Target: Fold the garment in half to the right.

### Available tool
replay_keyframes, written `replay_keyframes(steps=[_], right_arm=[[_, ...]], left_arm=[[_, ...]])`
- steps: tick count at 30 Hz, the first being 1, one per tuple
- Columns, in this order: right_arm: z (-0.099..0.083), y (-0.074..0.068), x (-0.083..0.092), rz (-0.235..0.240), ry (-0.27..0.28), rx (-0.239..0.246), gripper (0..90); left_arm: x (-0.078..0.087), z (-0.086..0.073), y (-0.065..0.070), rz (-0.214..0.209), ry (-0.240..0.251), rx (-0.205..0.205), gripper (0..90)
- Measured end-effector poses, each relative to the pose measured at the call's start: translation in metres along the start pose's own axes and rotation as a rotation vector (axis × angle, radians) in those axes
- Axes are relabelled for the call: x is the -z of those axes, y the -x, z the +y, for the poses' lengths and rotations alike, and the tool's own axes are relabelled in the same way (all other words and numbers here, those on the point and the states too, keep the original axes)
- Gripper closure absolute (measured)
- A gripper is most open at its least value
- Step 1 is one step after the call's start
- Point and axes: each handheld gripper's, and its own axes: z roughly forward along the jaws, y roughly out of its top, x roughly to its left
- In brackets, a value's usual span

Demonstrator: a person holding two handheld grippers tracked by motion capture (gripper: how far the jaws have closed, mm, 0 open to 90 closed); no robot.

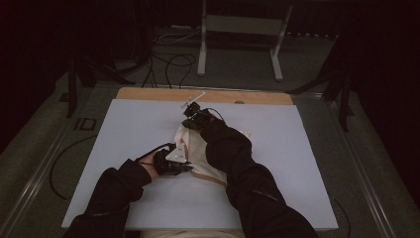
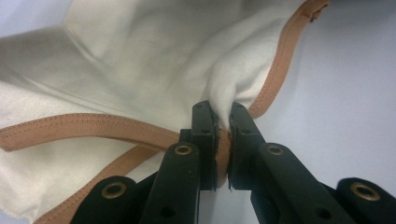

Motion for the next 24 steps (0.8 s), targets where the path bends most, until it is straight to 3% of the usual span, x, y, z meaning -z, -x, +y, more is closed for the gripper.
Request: replay_keyframes(steps=[24], right_arm=[[-0.023, 0.017, 0.045, -0.042, 0.059, -0.027, 88.2]], left_arm=[[-0.005, 0.038, 0.002, -0.035, -0.027, -0.084, 84.3]])
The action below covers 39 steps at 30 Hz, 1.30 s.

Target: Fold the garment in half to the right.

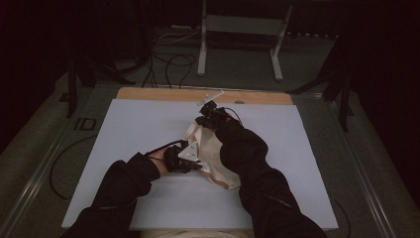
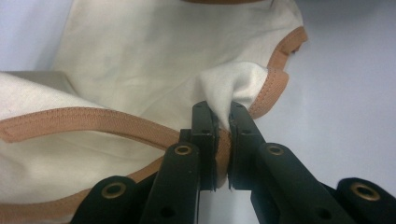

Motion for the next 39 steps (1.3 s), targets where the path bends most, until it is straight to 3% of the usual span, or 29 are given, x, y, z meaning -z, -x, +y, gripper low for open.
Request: replay_keyframes(steps=[8, 39], right_arm=[[-0.012, 0.007, 0.010, -0.012, -0.003, -0.030, 88.2], [-0.049, 0.030, 0.050, -0.061, 0.013, -0.071, 88.2]], left_arm=[[-0.004, 0.008, 0.000, -0.013, -0.017, -0.020, 84.3], [-0.021, 0.040, -0.001, -0.071, -0.039, -0.066, 84.2]])
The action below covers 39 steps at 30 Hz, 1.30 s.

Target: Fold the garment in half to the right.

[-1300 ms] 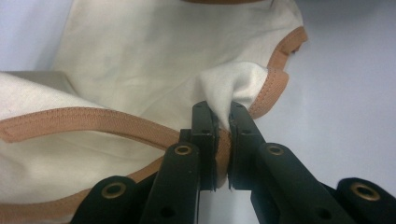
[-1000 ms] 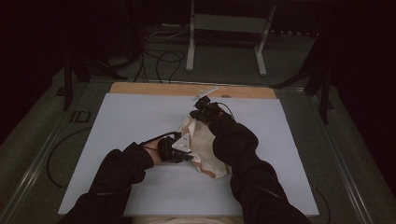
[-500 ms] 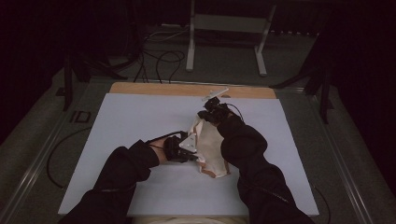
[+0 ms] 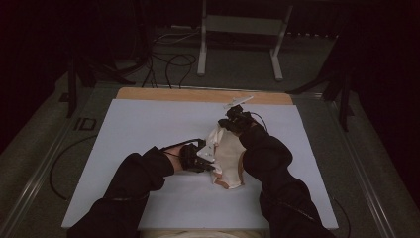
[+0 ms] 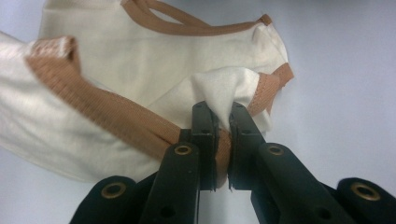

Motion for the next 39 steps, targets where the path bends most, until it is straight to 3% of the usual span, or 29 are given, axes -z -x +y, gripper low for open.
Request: replay_keyframes(steps=[39], right_arm=[[-0.046, 0.031, 0.029, -0.068, 0.004, -0.059, 88.1]], left_arm=[[-0.038, 0.043, -0.004, -0.070, -0.032, -0.037, 84.1]])
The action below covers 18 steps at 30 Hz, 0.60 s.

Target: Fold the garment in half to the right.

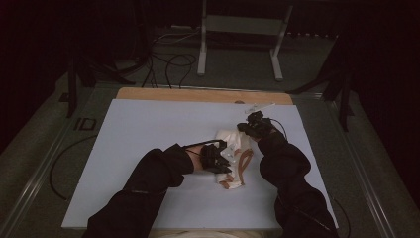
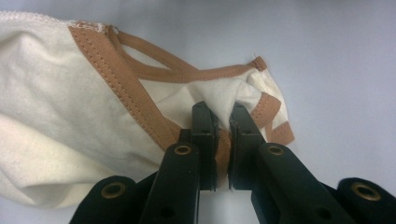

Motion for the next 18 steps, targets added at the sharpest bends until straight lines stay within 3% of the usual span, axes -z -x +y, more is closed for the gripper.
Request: replay_keyframes(steps=[18], right_arm=[[-0.029, 0.016, -0.003, -0.002, -0.010, -0.042, 88.1]], left_arm=[[-0.024, 0.014, 0.000, -0.031, -0.040, 0.005, 83.0]])
